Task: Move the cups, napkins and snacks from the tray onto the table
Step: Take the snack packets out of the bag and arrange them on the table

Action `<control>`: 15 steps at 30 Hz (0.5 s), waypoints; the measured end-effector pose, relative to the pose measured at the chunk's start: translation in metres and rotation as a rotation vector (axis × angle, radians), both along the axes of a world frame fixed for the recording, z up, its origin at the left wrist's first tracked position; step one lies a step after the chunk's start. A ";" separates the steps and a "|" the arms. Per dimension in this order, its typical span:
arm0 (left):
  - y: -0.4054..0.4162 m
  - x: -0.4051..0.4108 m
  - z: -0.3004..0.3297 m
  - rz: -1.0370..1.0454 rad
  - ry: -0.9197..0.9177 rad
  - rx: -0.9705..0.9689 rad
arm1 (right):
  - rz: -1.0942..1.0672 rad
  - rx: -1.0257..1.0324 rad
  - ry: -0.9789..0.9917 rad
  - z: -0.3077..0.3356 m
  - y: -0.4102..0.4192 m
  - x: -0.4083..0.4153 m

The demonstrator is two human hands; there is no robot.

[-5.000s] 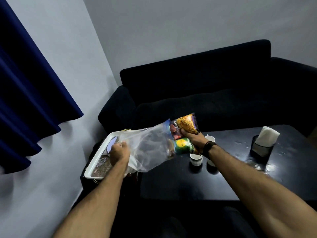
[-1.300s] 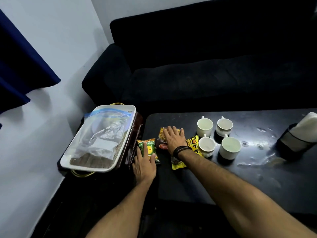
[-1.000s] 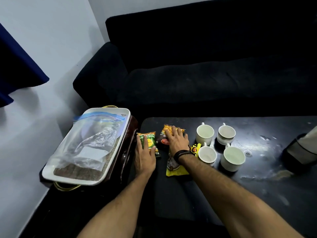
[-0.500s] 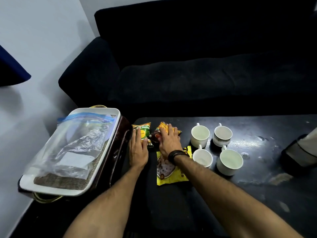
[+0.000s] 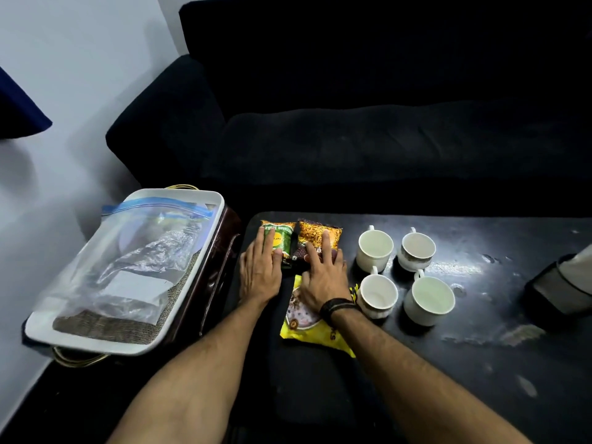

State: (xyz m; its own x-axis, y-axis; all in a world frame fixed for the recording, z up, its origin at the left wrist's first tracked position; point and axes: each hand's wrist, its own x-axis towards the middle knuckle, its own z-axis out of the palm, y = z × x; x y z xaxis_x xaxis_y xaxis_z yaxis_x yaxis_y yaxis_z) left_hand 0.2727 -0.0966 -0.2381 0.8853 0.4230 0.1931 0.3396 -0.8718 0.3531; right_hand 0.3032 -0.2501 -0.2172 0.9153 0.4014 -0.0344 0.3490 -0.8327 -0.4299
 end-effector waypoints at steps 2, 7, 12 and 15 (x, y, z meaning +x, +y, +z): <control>0.000 0.002 0.000 -0.002 -0.011 0.021 | -0.041 0.010 -0.011 -0.001 0.003 -0.004; -0.001 0.001 -0.002 -0.027 -0.021 0.032 | -0.073 0.020 -0.022 -0.004 0.006 -0.004; 0.001 -0.002 -0.005 -0.038 -0.054 -0.026 | -0.051 0.018 0.012 -0.002 0.001 0.004; 0.001 -0.005 -0.006 -0.022 -0.108 -0.096 | -0.040 -0.009 0.032 0.002 0.000 0.006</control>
